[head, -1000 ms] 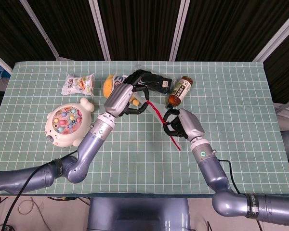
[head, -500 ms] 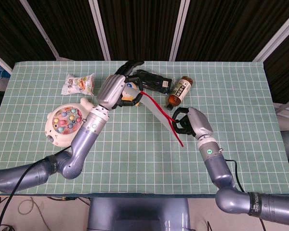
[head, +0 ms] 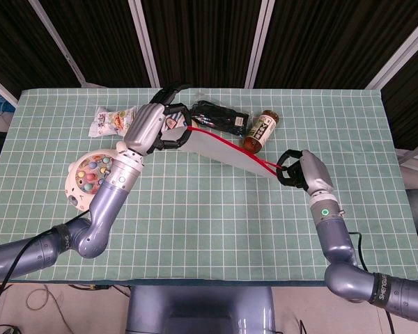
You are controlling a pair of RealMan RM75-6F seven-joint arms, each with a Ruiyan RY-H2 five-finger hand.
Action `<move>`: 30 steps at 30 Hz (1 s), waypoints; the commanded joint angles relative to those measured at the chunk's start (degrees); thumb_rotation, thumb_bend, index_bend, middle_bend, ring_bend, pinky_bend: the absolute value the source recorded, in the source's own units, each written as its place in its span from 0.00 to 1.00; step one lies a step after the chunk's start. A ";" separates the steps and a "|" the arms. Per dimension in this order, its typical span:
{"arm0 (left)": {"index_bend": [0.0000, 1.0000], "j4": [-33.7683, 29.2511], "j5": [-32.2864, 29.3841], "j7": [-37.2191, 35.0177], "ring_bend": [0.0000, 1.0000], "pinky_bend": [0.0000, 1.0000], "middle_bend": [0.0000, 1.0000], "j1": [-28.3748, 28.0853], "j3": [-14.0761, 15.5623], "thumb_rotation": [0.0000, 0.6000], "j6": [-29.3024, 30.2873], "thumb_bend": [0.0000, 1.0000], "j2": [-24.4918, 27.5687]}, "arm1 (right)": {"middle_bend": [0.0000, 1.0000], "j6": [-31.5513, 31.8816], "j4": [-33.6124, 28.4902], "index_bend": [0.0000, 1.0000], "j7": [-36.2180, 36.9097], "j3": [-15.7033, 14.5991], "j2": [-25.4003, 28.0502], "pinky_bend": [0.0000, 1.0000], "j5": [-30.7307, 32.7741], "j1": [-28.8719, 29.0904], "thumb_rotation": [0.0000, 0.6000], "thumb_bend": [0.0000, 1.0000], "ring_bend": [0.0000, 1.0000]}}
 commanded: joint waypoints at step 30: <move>0.61 -1.41 0.42 -0.21 0.00 0.10 0.11 2.53 2.45 1.00 0.65 0.40 1.41 | 1.00 0.59 4.00 0.74 3.65 3.07 4.57 0.99 1.52 -4.91 1.00 0.69 1.00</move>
